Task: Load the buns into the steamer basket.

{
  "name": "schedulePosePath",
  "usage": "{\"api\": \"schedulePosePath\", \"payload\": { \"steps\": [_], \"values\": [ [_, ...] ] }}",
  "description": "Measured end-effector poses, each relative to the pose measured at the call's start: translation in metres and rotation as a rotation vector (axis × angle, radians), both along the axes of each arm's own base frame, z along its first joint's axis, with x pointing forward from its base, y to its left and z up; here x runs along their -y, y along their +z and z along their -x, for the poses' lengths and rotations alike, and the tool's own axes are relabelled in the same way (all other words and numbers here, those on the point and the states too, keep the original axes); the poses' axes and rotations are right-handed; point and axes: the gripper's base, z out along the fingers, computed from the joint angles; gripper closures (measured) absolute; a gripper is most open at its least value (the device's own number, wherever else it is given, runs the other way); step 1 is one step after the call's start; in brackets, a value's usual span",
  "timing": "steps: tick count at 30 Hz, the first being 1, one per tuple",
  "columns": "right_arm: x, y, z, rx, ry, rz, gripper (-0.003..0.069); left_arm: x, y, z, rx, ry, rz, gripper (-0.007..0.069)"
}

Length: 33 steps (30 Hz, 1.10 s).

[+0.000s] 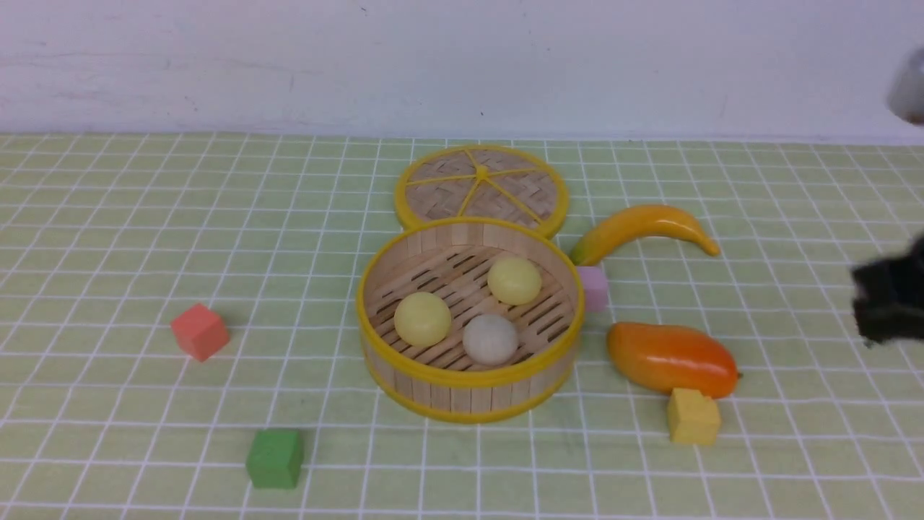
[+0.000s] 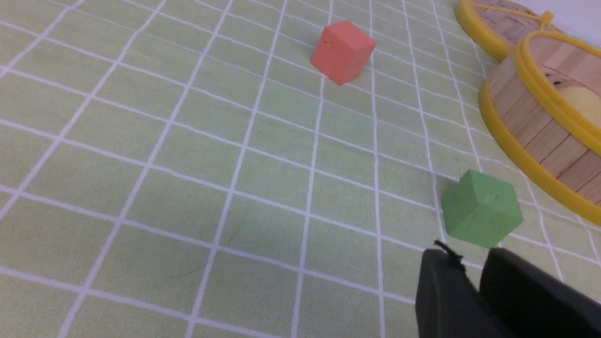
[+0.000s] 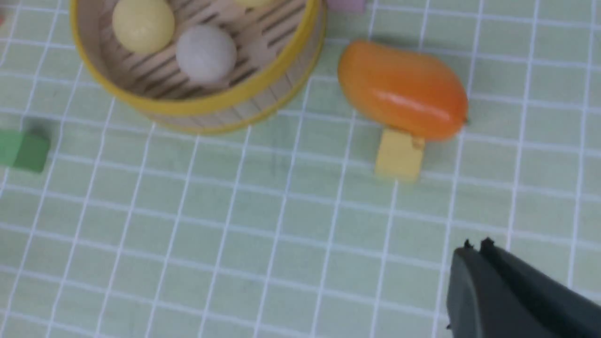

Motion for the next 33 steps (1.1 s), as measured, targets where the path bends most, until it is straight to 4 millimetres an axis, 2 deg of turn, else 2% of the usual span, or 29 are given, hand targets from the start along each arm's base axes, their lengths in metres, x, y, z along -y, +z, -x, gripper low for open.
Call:
{"api": "schedulePosePath", "payload": {
  "steps": [3, 4, 5, 7, 10, 11, 12, 14, 16, 20, 26, 27, 29, 33],
  "values": [
    [0.017, -0.015, 0.046, 0.084, -0.001, -0.036, 0.0679, 0.0, 0.0, 0.0, 0.0, 0.0, 0.0, 0.0502],
    [0.019, -0.014, 0.052, 0.103, -0.001, -0.045, 0.0679, 0.0, 0.0, 0.0, 0.0, 0.0, 0.0, 0.0501],
    [0.025, -0.022, 0.07, 0.151, 0.001, -0.073, 0.0679, 0.0, 0.0, 0.0, 0.0, 0.0, 0.0, 0.0499],
    [0.033, -0.035, 0.094, 0.224, 0.003, -0.118, 0.0679, 0.0, 0.0, 0.0, 0.0, 0.0, 0.0, 0.0497],
    [0.04, -0.055, 0.118, 0.296, 0.007, -0.177, 0.0679, 0.0, 0.0, 0.0, 0.0, 0.0, 0.0, 0.0494],
    [0.04, -0.056, 0.12, 0.298, 0.008, -0.182, 0.0679, 0.0, 0.0, 0.0, 0.0, 0.0, 0.0, 0.0494],
    [0.044, -0.069, 0.131, 0.325, 0.013, -0.209, 0.0679, 0.0, 0.0, 0.0, 0.0, 0.0, 0.0, 0.0493],
    [0.046, -0.076, 0.138, 0.344, 0.015, -0.222, 0.0679, 0.0, 0.0, 0.0, 0.0, 0.0, 0.0, 0.0492],
    [0.051, -0.088, 0.152, 0.423, 0.019, -0.244, 0.0677, 0.0, 0.0, 0.0, 0.0, 0.0, 0.0, 0.0491],
    [0.059, -0.087, 0.155, 0.555, 0.018, -0.174, 0.0676, 0.0, 0.0, 0.0, 0.002, 0.0, 0.0, 0.0491],
    [0.061, -0.098, 0.141, 0.632, -0.007, -0.049, 0.0673, 0.0, 0.0, 0.0, 0.0, 0.0, 0.0, 0.0485],
    [0.061, -0.107, 0.134, 0.647, -0.049, -0.022, 0.0671, 0.0, 0.0, 0.0, 0.0, 0.0, 0.0, 0.0483],
    [0.061, -0.114, 0.131, 0.653, -0.082, -0.009, 0.067, 0.0, 0.0, 0.0, 0.0, 0.0, 0.0, 0.0482],
    [0.064, -0.156, 0.118, 0.603, -0.262, 0.023, 0.0669, 0.0, 0.0, 0.0, 0.0, 0.0, 0.0, 0.048]
  ]
}}
